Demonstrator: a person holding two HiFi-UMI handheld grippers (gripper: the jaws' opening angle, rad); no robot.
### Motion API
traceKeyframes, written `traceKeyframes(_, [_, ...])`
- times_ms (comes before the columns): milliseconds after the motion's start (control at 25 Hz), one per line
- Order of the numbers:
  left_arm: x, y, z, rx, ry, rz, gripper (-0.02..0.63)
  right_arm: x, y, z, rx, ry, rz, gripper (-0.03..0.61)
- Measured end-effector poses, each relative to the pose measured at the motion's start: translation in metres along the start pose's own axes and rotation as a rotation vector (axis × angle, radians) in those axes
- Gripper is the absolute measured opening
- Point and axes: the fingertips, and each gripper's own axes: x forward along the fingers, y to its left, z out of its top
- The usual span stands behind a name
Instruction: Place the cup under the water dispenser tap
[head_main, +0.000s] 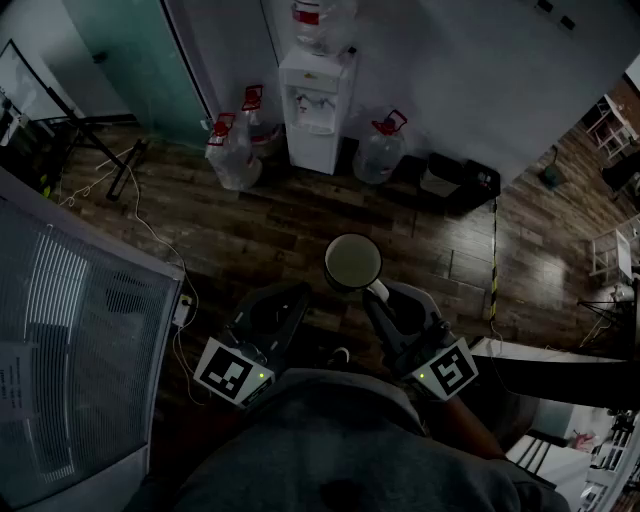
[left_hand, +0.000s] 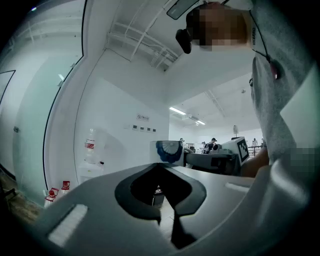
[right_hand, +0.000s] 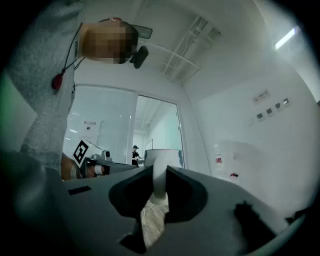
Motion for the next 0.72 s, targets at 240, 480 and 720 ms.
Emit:
traceKeyframes(240, [-0.007,-0.010,-0.002,0.008,0.002,0.008,0.008,-0.013,0.009,0.000,0.000,-0.003,0.007,0.063])
traceKeyframes(480, [-0.004,-0.020,0.001,0.013,0.018,0.012,0.008,-0.019,0.009,0.005,0.008,-0.017,0.017,0.063])
traceKeyframes(720, [0.006,-0.018,0.009,0.034,-0.002,0.017,0.008,-0.021,0.001,0.012,-0.008,-0.021,0.013,0.063])
